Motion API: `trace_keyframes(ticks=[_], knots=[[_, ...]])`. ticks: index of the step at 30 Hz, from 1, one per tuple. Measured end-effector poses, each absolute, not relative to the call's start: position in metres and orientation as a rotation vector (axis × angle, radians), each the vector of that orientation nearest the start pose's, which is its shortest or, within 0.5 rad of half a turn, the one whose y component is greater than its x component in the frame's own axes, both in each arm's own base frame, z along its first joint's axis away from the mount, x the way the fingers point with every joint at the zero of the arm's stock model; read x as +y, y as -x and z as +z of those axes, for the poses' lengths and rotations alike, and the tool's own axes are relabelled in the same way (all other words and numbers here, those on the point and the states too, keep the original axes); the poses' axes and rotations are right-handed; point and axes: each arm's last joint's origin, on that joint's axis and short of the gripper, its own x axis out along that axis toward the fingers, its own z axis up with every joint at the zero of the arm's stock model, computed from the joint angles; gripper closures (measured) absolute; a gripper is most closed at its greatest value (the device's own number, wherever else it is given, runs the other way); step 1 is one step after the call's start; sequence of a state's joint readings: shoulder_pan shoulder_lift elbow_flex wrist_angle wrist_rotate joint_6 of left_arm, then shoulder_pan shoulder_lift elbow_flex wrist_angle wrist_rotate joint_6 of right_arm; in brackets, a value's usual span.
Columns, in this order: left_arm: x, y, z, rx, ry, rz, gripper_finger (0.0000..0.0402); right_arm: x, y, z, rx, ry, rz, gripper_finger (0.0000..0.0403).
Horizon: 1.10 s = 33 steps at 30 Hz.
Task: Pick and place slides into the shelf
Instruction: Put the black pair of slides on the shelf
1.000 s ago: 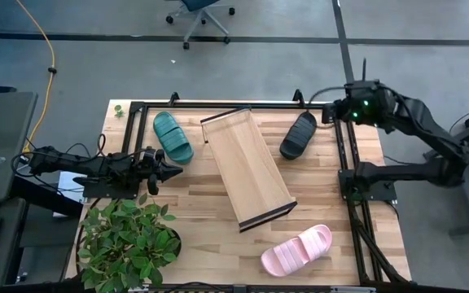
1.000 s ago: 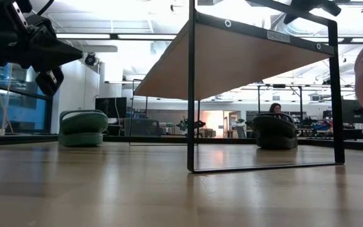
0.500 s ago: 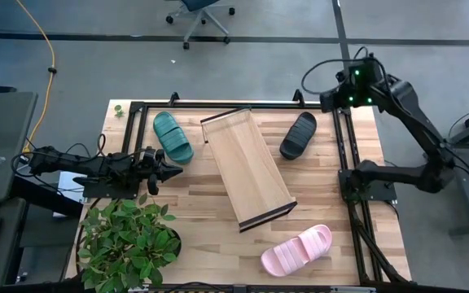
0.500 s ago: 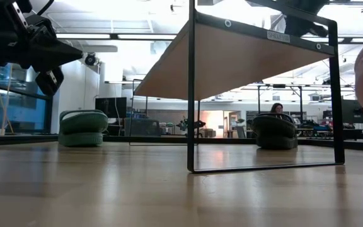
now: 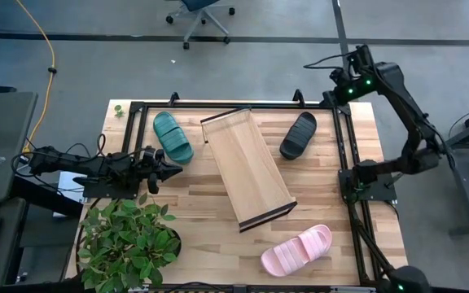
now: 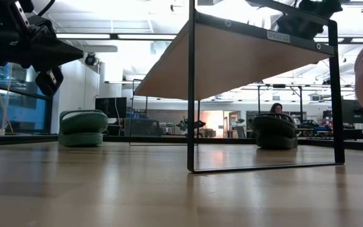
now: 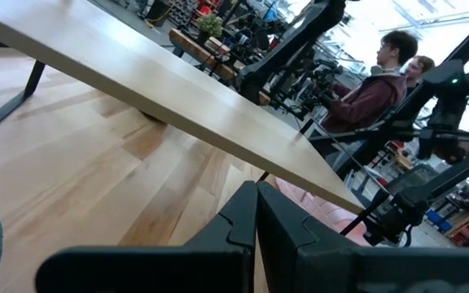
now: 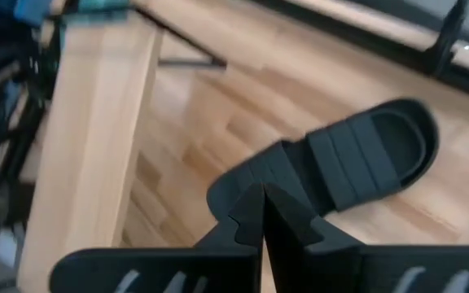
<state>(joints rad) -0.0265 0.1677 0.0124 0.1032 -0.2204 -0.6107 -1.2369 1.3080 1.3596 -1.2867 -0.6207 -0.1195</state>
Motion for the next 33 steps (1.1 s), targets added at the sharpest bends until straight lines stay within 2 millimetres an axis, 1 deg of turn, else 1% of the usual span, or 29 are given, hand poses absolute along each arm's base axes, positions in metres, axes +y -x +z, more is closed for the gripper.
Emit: trace_keyframes(ticks=[5, 9, 12, 17, 20, 23, 26, 28, 33], knots=[[0.004, -0.107, 0.164, -0.012, 0.602, 0.213, 0.0401, -0.211, -0.091, 0.333, 0.847, -0.888, -0.42, 0.0402], [0.004, -0.107, 0.164, -0.015, 0.601, 0.222, 0.0401, -0.219, -0.094, 0.329, 0.832, -0.889, -0.392, 0.0398], [0.004, -0.107, 0.164, -0.016, 0.601, 0.226, 0.0401, -0.223, -0.096, 0.324, 0.841, -0.881, -0.372, 0.0375], [0.004, -0.107, 0.164, -0.016, 0.6, 0.229, 0.0401, -0.227, -0.097, 0.319, 0.856, -0.887, -0.336, 0.0313], [0.004, -0.107, 0.164, -0.016, 0.6, 0.229, 0.0401, -0.226, -0.098, 0.317, 0.853, -0.896, -0.297, 0.0285], [0.004, -0.107, 0.164, -0.015, 0.599, 0.23, 0.0401, -0.226, -0.099, 0.317, 0.843, -0.894, -0.284, 0.0273], [0.004, -0.107, 0.163, -0.005, 0.596, 0.233, 0.0401, -0.227, -0.099, 0.316, 0.84, -0.89, -0.284, 0.0272], [0.004, -0.107, 0.162, 0.007, 0.594, 0.237, 0.0401, -0.225, -0.099, 0.308, 0.837, -0.92, -0.266, 0.0274], [0.004, -0.107, 0.16, 0.022, 0.592, 0.241, 0.0401, -0.219, -0.098, 0.273, 0.818, -1.017, -0.192, 0.0274]])
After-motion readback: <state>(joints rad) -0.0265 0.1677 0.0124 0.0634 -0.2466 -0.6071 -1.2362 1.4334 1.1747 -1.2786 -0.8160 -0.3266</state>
